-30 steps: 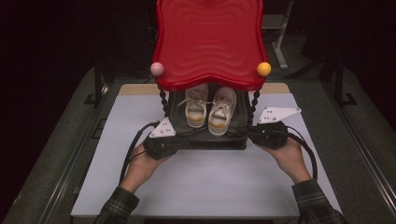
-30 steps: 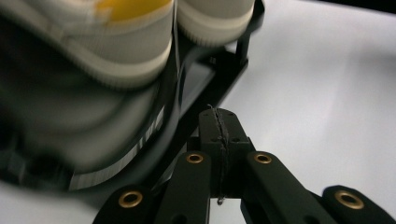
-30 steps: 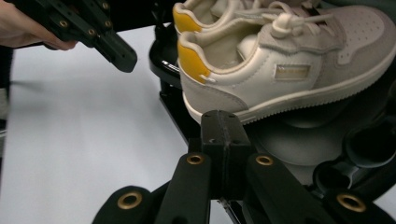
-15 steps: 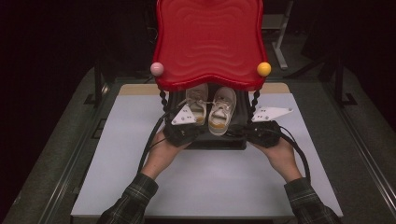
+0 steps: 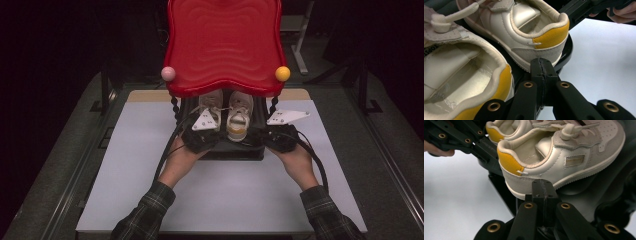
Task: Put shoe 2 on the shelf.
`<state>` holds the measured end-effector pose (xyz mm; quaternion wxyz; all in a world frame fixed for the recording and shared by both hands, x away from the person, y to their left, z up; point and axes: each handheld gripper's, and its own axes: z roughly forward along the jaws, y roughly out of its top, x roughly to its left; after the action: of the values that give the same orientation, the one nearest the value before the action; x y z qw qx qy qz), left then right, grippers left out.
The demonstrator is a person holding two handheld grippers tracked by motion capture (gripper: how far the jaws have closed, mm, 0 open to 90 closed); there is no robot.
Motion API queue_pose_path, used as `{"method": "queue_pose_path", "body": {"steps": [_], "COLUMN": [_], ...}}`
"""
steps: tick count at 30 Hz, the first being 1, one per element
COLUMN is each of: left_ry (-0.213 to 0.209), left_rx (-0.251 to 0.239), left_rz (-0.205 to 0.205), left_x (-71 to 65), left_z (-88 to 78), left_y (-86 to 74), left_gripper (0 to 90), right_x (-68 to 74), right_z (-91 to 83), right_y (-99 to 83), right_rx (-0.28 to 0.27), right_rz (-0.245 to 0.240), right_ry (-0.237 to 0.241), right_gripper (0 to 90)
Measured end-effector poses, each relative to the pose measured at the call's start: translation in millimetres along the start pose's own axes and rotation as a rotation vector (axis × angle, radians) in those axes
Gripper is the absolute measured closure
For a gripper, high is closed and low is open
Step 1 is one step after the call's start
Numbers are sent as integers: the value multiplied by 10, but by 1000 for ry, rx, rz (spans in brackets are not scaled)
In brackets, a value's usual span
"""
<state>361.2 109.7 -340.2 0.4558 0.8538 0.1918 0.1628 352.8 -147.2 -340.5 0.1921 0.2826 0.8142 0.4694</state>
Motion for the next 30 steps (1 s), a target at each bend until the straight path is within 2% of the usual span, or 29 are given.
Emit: {"method": "queue_pose_path", "body": {"steps": [6,10,15,16,19,23,30], "left_ry": [22,28,44,51,73,76,52], "left_rx": [-2,-7,11,19,31,42,23], "left_rz": [-11,-18,-27,-21,-10,-7,-24], "left_x": [-3,-10,-25,-32,-55,-61,-65], "left_z": [61,74,105,111,128,128,99], "left_y": [4,5,30,40,46,48,42], "left_gripper": [898,898,898,898,898,898,897], "right_x": [-4,-10,-18,-7,11,17,6], "right_z": [26,34,43,53,61,62,46], "right_y": [29,20,13,16,22,20,1], "right_rx": [9,8,22,25,29,30,29], "right_rz": [-4,4,10,4,-6,-5,7], "right_ry": [-49,-57,-74,-93,-111,-114,-106], "right_gripper": [897,897,897,897,897,897,897]}}
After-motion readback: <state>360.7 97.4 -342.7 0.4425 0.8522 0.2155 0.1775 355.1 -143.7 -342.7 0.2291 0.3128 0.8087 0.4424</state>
